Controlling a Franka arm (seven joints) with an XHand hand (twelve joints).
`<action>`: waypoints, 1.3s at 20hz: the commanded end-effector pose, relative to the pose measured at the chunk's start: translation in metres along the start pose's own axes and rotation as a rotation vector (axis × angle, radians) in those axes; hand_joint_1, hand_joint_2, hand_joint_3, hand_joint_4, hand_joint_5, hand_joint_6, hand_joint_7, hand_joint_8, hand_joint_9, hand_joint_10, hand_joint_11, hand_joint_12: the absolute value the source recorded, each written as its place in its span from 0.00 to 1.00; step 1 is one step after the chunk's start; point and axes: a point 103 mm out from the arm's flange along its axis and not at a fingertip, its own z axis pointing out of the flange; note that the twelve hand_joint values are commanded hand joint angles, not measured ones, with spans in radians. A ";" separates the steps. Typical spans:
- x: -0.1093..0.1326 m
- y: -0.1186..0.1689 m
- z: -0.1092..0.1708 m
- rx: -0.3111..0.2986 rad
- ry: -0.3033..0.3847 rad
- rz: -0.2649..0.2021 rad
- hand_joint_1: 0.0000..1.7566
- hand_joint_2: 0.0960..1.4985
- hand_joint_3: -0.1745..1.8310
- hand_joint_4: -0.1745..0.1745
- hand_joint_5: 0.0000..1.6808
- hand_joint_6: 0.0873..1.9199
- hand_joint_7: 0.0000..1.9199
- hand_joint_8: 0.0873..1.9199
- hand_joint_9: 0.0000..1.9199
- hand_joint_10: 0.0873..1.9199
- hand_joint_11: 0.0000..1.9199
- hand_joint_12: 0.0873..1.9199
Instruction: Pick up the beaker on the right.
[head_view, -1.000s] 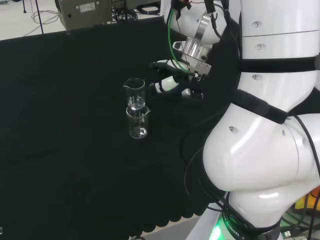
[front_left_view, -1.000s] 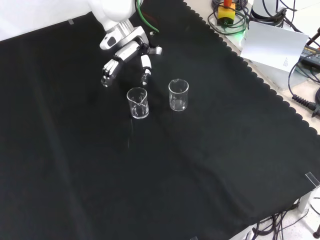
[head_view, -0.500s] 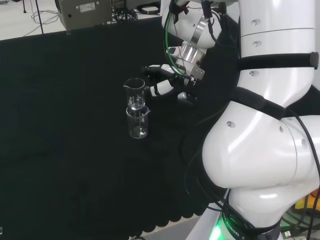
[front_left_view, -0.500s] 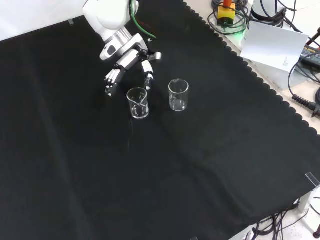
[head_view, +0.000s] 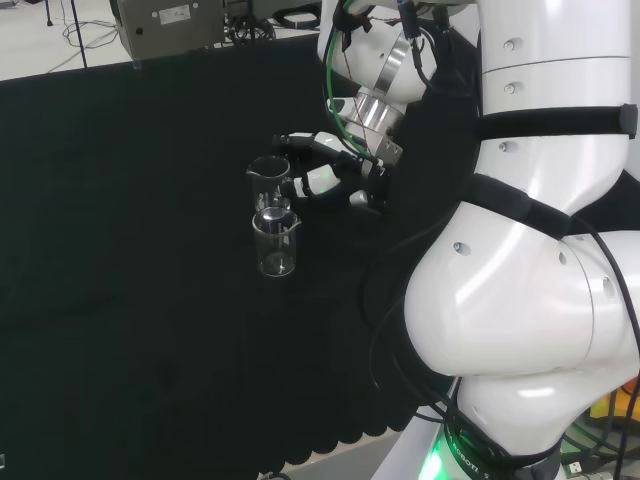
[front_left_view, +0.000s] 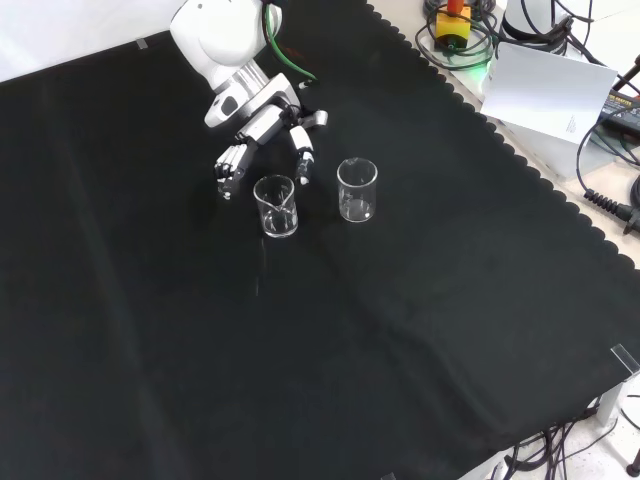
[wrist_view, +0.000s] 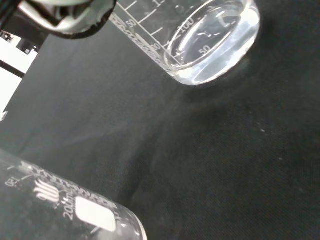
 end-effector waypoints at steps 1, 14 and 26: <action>0.004 0.005 0.007 -0.012 0.017 -0.016 0.48 0.31 0.39 0.49 0.23 0.00 0.13 0.27 0.16 0.29 0.00 0.64; 0.004 0.017 0.020 -0.033 0.060 -0.024 0.50 0.31 0.39 0.47 0.26 0.00 0.14 0.29 0.19 0.28 0.00 0.67; 0.014 0.023 0.028 -0.034 0.073 -0.051 0.51 0.31 0.40 0.47 0.30 0.00 0.14 0.30 0.20 0.28 0.00 0.69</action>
